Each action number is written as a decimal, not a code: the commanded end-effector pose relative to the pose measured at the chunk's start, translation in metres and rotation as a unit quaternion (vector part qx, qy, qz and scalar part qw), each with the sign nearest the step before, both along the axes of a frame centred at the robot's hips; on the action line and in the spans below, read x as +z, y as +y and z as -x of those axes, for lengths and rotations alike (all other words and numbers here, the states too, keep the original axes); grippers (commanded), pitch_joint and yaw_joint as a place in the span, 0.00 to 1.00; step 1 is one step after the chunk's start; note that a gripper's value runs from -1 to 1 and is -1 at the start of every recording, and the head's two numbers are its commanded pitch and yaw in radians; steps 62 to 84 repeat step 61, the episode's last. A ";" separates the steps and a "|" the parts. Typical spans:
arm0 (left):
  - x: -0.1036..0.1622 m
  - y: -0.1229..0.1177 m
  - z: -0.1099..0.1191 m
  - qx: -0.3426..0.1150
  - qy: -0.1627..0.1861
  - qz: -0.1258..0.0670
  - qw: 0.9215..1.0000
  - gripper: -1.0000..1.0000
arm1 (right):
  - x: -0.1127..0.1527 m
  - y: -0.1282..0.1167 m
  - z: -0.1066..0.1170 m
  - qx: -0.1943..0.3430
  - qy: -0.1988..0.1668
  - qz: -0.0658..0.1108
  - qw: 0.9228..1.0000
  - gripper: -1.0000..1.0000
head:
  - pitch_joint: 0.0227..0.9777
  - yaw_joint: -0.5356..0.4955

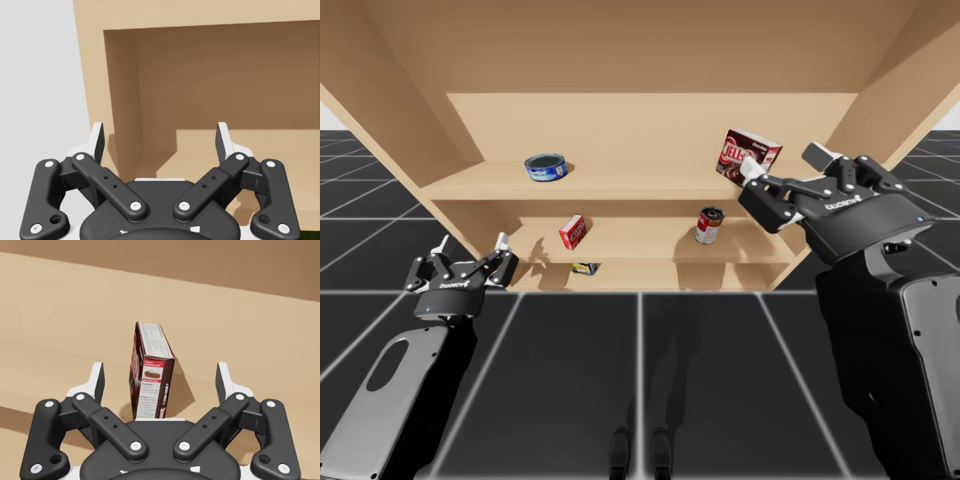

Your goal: Look through the shelves, find the pudding box, and take it.

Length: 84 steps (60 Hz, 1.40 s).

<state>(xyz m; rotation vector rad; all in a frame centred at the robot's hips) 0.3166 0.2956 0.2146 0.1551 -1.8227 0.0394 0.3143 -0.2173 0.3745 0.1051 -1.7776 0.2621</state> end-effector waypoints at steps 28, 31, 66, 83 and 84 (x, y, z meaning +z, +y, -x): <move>0.002 0.001 0.002 0.001 -0.005 0.002 1.000 0.00 | -0.003 0.011 -0.044 0.022 0.048 -0.013 0.999 1.00 | 0.25 0.28; 0.002 0.001 0.002 0.001 -0.005 0.002 1.000 0.00 | -0.003 0.010 -0.043 0.024 0.046 -0.013 0.999 1.00 | 0.25 0.28; 0.002 -0.002 0.003 0.000 -0.003 -0.001 1.000 0.00 | 0.001 -0.018 0.054 -0.012 -0.033 0.029 0.999 1.00 | 0.24 0.29; 0.002 -0.002 0.003 0.000 -0.003 -0.001 1.000 0.00 | 0.001 -0.018 0.054 -0.012 -0.033 0.029 0.999 1.00 | 0.24 0.29; 0.002 -0.002 0.003 0.000 -0.003 -0.001 1.000 0.00 | 0.001 -0.018 0.054 -0.012 -0.033 0.029 0.999 1.00 | 0.24 0.29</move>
